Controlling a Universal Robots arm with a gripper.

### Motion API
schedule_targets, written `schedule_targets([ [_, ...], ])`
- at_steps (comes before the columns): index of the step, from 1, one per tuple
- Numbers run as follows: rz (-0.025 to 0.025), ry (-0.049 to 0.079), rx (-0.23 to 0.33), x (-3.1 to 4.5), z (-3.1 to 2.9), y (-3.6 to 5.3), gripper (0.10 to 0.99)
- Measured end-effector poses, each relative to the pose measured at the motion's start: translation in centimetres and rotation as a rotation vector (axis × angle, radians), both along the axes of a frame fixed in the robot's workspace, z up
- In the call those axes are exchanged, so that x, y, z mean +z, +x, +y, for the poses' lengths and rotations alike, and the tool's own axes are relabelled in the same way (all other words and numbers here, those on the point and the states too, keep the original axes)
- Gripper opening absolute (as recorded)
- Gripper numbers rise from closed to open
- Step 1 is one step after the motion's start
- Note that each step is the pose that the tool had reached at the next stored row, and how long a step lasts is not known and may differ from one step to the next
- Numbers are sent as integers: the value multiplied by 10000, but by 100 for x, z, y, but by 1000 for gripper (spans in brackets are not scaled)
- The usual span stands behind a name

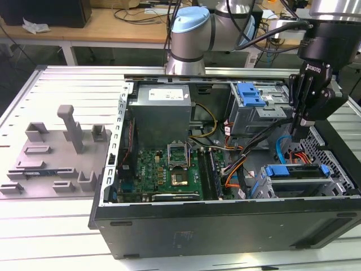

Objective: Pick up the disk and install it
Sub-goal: 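Insert the second disk wire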

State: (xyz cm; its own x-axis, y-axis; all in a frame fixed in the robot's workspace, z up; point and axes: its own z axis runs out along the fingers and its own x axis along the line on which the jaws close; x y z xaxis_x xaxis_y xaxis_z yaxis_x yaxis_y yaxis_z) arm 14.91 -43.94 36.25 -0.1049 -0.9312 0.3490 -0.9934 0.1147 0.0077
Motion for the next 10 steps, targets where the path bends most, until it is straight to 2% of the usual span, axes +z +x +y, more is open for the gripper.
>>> schedule_targets([
  [3, -1, -25, -3, -7, 1, 0, 208],
  [6, 0, -118, -16, -16, 1, 0, 208],
  [8, 0, -346, -70, -27, 0, 0, 208],
  [10, 0, -446, -101, -35, 0, 0, 208],
])
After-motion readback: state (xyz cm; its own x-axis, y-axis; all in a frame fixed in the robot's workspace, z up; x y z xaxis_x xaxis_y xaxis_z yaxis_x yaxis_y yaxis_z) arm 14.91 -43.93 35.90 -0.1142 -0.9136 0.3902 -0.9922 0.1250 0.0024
